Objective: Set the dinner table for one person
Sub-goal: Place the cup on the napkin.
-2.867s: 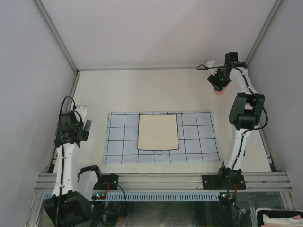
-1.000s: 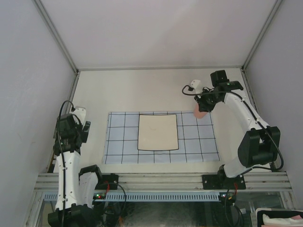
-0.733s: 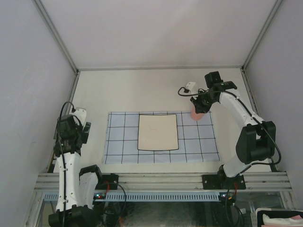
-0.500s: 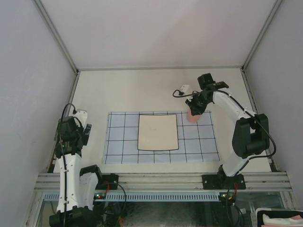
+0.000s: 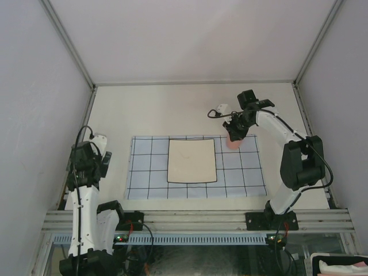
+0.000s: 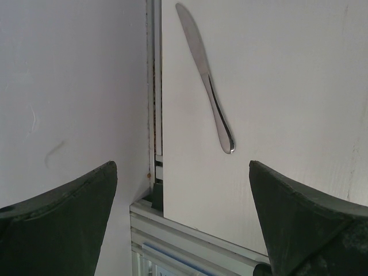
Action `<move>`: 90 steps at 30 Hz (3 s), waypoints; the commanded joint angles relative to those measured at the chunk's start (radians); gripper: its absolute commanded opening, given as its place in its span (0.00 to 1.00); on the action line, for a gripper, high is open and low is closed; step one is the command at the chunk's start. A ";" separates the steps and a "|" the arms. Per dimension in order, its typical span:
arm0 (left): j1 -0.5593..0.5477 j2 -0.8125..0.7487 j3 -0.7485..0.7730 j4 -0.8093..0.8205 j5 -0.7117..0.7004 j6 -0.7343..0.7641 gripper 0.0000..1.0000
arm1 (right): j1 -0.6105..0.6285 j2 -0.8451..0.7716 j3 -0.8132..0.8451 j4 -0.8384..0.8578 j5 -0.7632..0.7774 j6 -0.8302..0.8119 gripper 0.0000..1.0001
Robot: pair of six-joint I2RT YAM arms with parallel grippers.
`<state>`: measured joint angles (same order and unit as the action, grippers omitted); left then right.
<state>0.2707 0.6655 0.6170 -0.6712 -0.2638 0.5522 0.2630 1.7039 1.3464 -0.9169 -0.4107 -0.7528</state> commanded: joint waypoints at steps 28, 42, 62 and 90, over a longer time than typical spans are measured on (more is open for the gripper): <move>0.007 -0.031 0.039 -0.002 0.017 0.038 1.00 | 0.052 -0.087 0.113 0.068 0.089 0.092 0.62; 0.008 0.070 0.073 -0.038 0.077 0.034 1.00 | -0.168 -0.378 0.081 0.275 0.080 0.350 0.80; 0.009 0.205 0.091 0.009 0.163 -0.054 1.00 | -0.770 -0.522 -0.338 0.257 -0.016 0.430 0.97; 0.009 0.162 0.110 -0.015 0.202 -0.051 1.00 | -1.131 -0.262 -0.494 0.197 -0.091 0.114 0.80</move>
<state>0.2710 0.8303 0.6865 -0.6903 -0.0975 0.5163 -0.8703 1.4441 0.8700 -0.7506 -0.5125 -0.5613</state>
